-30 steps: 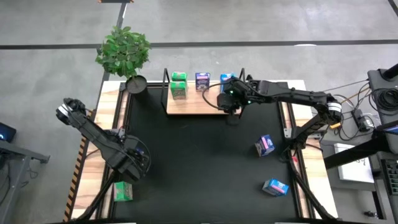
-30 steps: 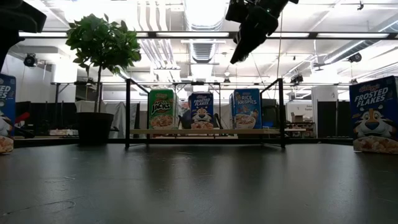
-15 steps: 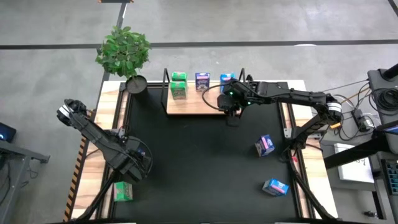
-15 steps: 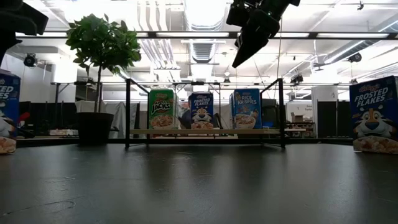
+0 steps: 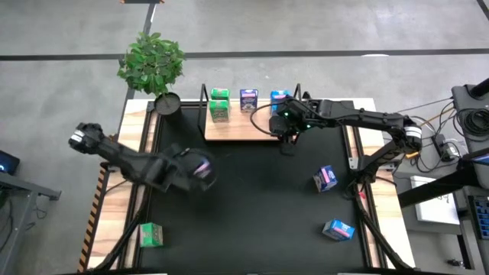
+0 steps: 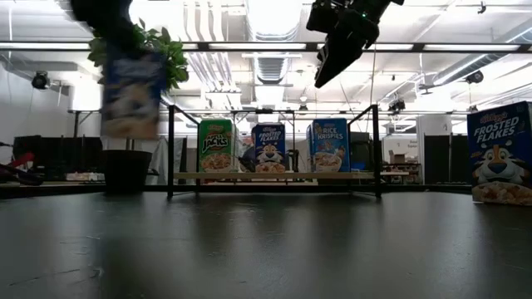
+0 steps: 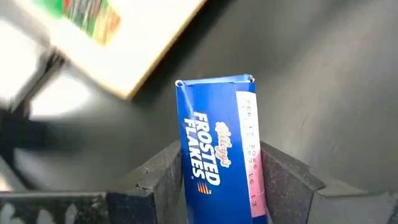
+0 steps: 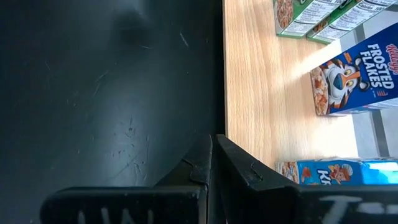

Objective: Stack cereal on shelf
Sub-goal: Put the left blue cereal box aligned with the other blue cereal box on the shelf

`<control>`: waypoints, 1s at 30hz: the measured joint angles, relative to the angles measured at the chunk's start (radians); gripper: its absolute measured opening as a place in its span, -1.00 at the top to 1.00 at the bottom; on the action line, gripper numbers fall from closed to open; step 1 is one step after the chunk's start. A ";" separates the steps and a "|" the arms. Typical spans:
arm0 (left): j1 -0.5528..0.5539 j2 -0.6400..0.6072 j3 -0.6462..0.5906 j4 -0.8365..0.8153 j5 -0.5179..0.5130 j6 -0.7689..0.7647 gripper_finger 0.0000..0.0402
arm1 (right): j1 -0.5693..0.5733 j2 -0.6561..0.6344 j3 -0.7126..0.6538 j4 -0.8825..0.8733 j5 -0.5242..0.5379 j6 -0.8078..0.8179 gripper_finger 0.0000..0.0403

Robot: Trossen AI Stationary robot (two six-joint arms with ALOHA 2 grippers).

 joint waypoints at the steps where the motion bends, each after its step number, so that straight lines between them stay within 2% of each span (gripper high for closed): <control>1: 0.038 0.000 0.015 0.052 -0.001 0.116 0.14 | 0.000 -0.004 0.000 -0.001 0.000 0.000 0.94; 4: 0.145 -0.001 0.038 0.232 0.029 0.475 0.14 | 0.000 -0.012 0.000 -0.001 0.000 0.000 0.94; 6: 0.223 -0.001 0.041 0.343 0.105 0.682 0.14 | 0.000 -0.018 0.000 -0.003 0.000 0.000 0.94; 9: 0.350 0.003 0.034 0.485 0.241 0.916 0.14 | 0.000 -0.025 0.000 -0.004 0.000 0.004 0.94; 12: 0.474 0.019 0.020 0.582 0.339 1.078 0.14 | 0.000 -0.030 0.000 -0.004 0.000 0.006 0.94; 17: 0.644 0.104 0.022 0.702 0.494 1.263 0.14 | 0.000 -0.037 0.000 -0.001 0.000 0.006 0.94; 20: 0.717 0.199 0.065 0.756 0.556 1.334 0.14 | 0.000 -0.037 0.000 0.001 0.000 0.006 0.94; 26: 0.801 0.395 0.238 0.696 0.629 1.433 0.14 | 0.000 -0.037 0.000 0.006 0.000 0.015 0.94; 30: 0.835 0.468 0.317 0.643 0.693 1.442 0.14 | 0.000 -0.037 0.000 0.006 0.000 0.026 0.94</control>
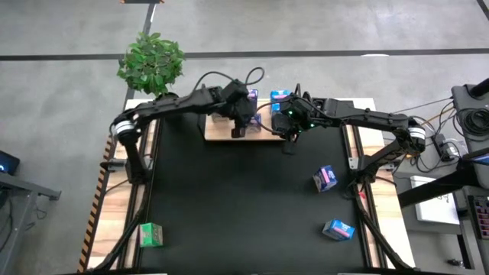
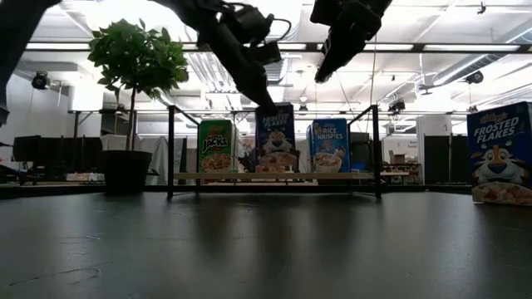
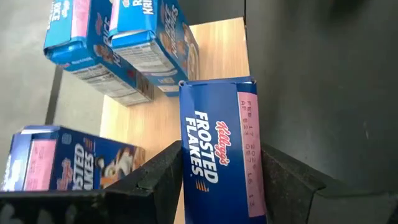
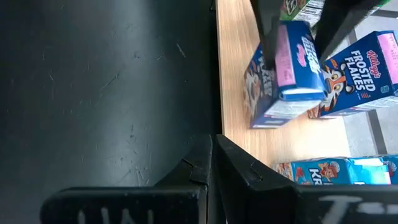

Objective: Stack cereal on shelf
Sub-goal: Put the left blue cereal box aligned with the other blue cereal box on the shelf

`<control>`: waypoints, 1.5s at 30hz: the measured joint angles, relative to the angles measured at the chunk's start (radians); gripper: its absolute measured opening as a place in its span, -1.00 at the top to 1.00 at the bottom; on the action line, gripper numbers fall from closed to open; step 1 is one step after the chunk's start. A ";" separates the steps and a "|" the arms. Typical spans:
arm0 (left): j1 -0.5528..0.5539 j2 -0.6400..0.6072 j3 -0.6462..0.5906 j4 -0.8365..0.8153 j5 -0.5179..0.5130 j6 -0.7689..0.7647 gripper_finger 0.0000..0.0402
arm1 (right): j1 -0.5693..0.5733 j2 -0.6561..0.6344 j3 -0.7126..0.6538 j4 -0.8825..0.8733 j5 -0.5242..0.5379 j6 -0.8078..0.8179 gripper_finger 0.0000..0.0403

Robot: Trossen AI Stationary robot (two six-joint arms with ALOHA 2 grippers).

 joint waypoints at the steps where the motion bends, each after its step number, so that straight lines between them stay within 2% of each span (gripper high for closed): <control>1: 0.007 0.010 0.008 0.000 0.012 0.008 0.14 | 0.000 0.000 0.000 0.000 0.000 0.000 0.94; 14: 0.059 0.026 0.012 0.011 0.015 0.053 0.14 | 0.000 0.001 0.000 0.003 0.000 0.015 0.94; 28: 0.067 0.031 0.011 0.027 0.016 0.063 0.13 | 0.000 0.002 0.000 0.010 0.000 0.023 0.94; 38: 0.070 0.031 0.011 0.035 0.015 0.098 -0.07 | 0.000 0.002 0.000 0.010 0.000 0.028 0.94; 45: 0.065 -0.021 0.021 -0.041 0.010 0.115 -0.09 | 0.000 0.002 -0.024 0.076 0.000 0.030 0.94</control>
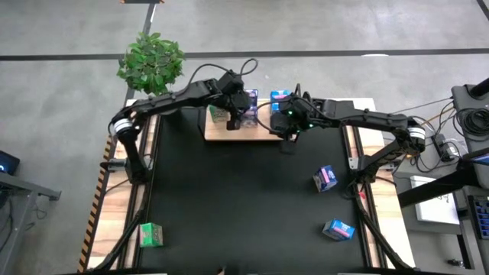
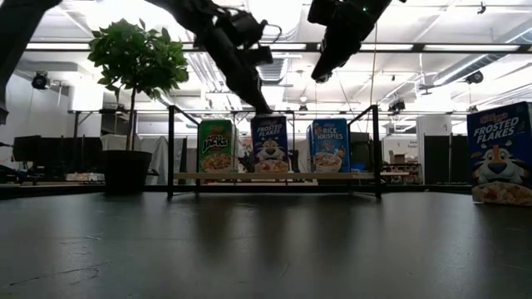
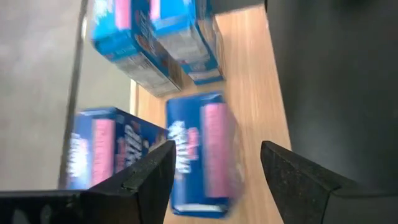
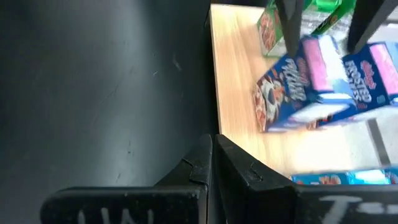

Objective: Stack cereal on shelf
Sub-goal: Put the left blue cereal box aligned with the other blue cereal box on the shelf

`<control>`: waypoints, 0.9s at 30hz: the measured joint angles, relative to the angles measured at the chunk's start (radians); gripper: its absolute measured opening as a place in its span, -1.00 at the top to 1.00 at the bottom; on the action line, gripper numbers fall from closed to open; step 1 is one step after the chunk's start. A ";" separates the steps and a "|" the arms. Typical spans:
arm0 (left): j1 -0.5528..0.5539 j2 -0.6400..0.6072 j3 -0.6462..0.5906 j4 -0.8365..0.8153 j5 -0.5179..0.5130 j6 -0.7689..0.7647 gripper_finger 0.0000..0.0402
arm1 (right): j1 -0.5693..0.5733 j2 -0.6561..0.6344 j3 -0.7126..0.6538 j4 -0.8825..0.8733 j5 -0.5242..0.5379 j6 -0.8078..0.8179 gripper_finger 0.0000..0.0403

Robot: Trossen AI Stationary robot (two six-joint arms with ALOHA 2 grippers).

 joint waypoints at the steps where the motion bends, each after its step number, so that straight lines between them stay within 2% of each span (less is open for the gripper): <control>1: -0.003 -0.016 0.000 -0.003 0.000 0.000 -0.09 | 0.000 0.000 -0.011 0.025 0.000 -0.004 0.94; 6: -0.029 -0.102 -0.040 -0.006 0.005 -0.057 -0.04 | 0.000 0.000 -0.079 0.174 0.000 -0.015 0.94; 10: -0.065 -0.193 -0.129 0.059 0.005 -0.118 0.04 | 0.000 0.000 -0.133 0.308 0.001 -0.023 0.94; 20: -0.163 -0.461 -0.563 0.497 -0.007 -0.211 0.21 | -0.039 0.007 -0.204 0.519 0.000 -0.058 0.94; 27: -0.178 -0.573 -0.811 0.812 -0.093 -0.251 0.23 | -0.092 0.096 -0.161 0.586 -0.008 -0.072 0.94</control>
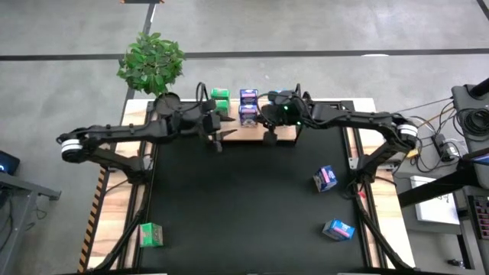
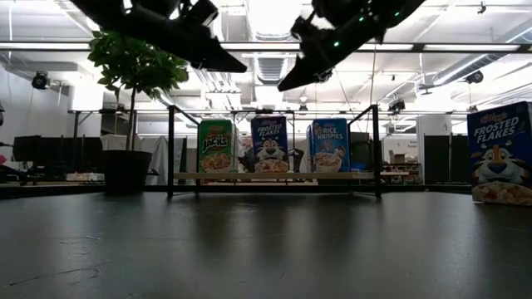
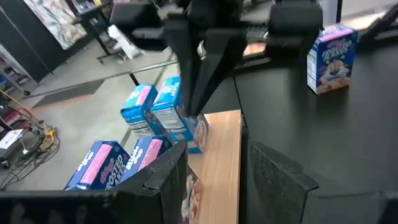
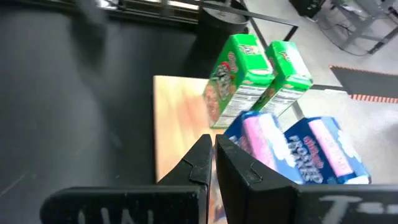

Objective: Stack cereal on shelf
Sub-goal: Put the left blue cereal box aligned with the other blue cereal box on the shelf

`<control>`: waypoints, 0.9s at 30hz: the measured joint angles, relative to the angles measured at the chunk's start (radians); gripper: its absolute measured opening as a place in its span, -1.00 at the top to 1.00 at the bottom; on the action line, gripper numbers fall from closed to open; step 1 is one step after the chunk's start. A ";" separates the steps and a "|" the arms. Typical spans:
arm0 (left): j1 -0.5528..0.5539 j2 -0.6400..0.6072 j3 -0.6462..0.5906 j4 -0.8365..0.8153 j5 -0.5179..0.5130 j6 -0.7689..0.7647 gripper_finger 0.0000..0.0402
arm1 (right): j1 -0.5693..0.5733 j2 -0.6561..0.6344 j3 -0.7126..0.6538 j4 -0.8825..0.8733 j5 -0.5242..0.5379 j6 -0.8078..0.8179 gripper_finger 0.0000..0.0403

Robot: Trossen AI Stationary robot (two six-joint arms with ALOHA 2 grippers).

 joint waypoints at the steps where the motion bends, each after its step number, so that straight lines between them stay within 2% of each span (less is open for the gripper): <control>1: 0.000 -0.011 -0.022 0.025 0.000 -0.004 0.23 | -0.009 0.019 0.014 0.007 0.000 -0.003 0.94; 4: 0.000 -0.040 -0.058 0.060 0.000 -0.005 0.23 | -0.034 0.081 0.062 0.008 0.000 -0.013 0.94; 13: 0.000 -0.056 -0.064 0.062 0.000 -0.008 0.23 | -0.107 0.232 0.201 -0.014 -0.001 -0.035 0.94; 18: 0.001 -0.056 -0.064 0.060 -0.001 -0.007 0.23 | -0.122 0.245 0.210 -0.028 -0.005 -0.042 0.94; 27: 0.001 -0.056 -0.064 0.060 -0.125 0.000 0.23 | -0.130 0.242 0.205 -0.016 -0.004 -0.094 0.94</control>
